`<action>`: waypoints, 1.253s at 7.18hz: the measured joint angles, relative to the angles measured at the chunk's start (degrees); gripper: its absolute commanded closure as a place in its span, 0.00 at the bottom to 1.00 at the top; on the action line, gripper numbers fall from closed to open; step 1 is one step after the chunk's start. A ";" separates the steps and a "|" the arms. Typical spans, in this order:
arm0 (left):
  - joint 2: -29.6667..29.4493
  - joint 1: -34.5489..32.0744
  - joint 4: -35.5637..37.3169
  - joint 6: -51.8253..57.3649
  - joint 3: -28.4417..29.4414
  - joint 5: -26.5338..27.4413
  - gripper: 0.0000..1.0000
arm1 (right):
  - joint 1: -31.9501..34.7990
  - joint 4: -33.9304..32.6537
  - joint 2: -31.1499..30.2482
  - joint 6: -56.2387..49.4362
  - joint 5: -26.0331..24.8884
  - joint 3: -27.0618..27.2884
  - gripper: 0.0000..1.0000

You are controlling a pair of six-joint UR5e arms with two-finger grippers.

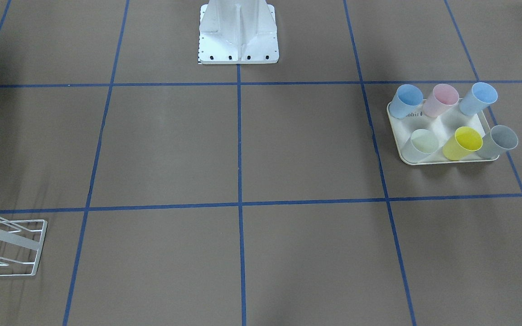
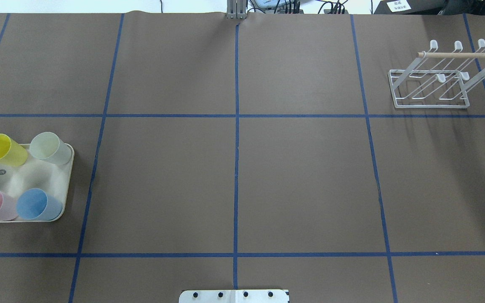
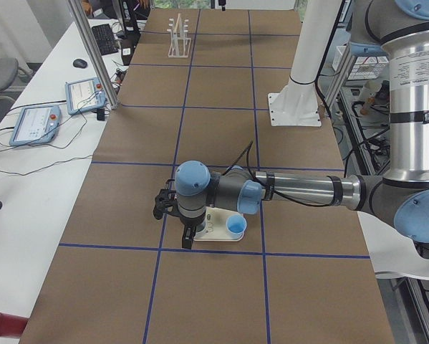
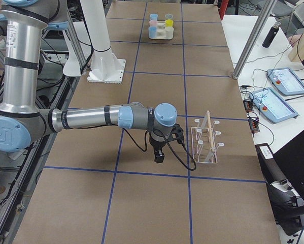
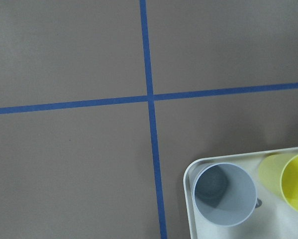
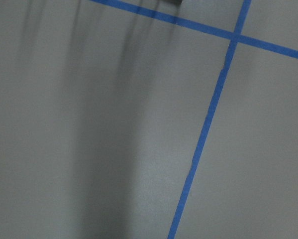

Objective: Transfer IKEA cup to right arm and place on rack

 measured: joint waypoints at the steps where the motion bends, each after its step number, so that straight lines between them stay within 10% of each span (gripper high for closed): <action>1: -0.09 -0.01 1.03 -0.27 -0.36 -0.06 0.00 | 0.25 0.36 0.00 1.03 0.04 0.06 0.00; 9: 3.22 2.81 3.71 -2.27 -2.59 -0.16 0.00 | 0.49 4.72 0.34 1.00 -0.08 0.43 0.00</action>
